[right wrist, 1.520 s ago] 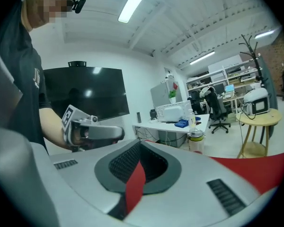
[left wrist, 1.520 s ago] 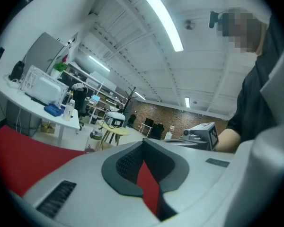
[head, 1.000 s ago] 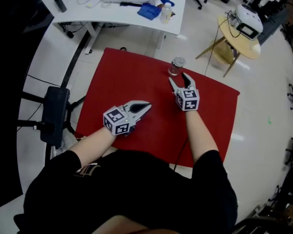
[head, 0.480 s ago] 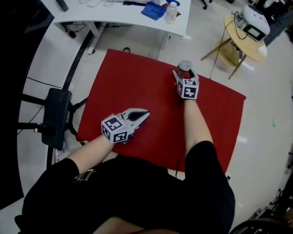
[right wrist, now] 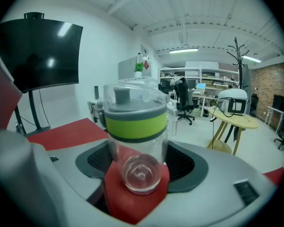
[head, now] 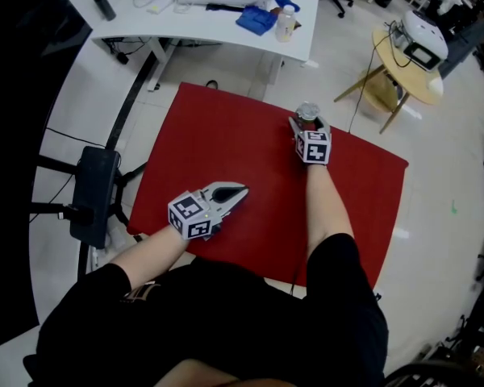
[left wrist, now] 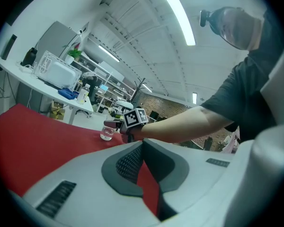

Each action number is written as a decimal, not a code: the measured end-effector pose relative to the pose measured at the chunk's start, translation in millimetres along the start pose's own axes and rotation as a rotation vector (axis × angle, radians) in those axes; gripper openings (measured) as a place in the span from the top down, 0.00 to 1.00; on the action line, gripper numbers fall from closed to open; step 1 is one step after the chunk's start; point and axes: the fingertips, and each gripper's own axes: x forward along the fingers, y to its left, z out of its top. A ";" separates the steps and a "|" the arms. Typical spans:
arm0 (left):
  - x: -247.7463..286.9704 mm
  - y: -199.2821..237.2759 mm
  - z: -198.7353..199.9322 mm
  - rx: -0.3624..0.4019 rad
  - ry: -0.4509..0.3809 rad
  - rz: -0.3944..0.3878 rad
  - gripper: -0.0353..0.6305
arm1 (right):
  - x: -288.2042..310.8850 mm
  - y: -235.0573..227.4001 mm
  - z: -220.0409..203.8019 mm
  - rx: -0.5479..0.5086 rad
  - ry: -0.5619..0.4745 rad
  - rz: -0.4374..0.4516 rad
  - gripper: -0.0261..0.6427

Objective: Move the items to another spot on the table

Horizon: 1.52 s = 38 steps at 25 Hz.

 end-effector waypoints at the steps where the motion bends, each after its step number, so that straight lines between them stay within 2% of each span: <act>1: 0.5 -0.7 0.3 0.001 -0.001 0.000 0.96 | -3.8 1.3 0.9 -0.008 -0.003 0.008 0.45; 10: 11.2 -30.1 12.3 0.031 -0.027 0.021 0.96 | -70.7 27.7 24.3 -0.083 -0.032 0.111 0.45; 14: 15.0 -53.1 16.9 0.038 -0.049 0.049 0.96 | -122.0 57.5 28.2 -0.111 -0.048 0.201 0.45; 19: 9.0 -64.3 11.9 0.075 -0.041 0.057 0.96 | -192.8 108.3 12.5 -0.162 -0.039 0.322 0.45; 23: -3.9 -68.1 2.4 0.078 -0.019 0.058 0.96 | -254.8 155.4 -12.1 -0.222 -0.028 0.438 0.45; 29: -26.1 -74.5 -22.8 0.068 0.024 0.043 0.96 | -327.2 225.3 -70.1 -0.314 0.016 0.614 0.45; 34: -35.0 -82.8 -39.3 0.063 0.041 0.041 0.96 | -356.5 264.8 -109.1 -0.298 0.052 0.691 0.45; 38: -41.9 -90.4 -50.5 0.054 0.034 0.067 0.96 | -367.6 284.4 -140.4 -0.308 0.080 0.748 0.45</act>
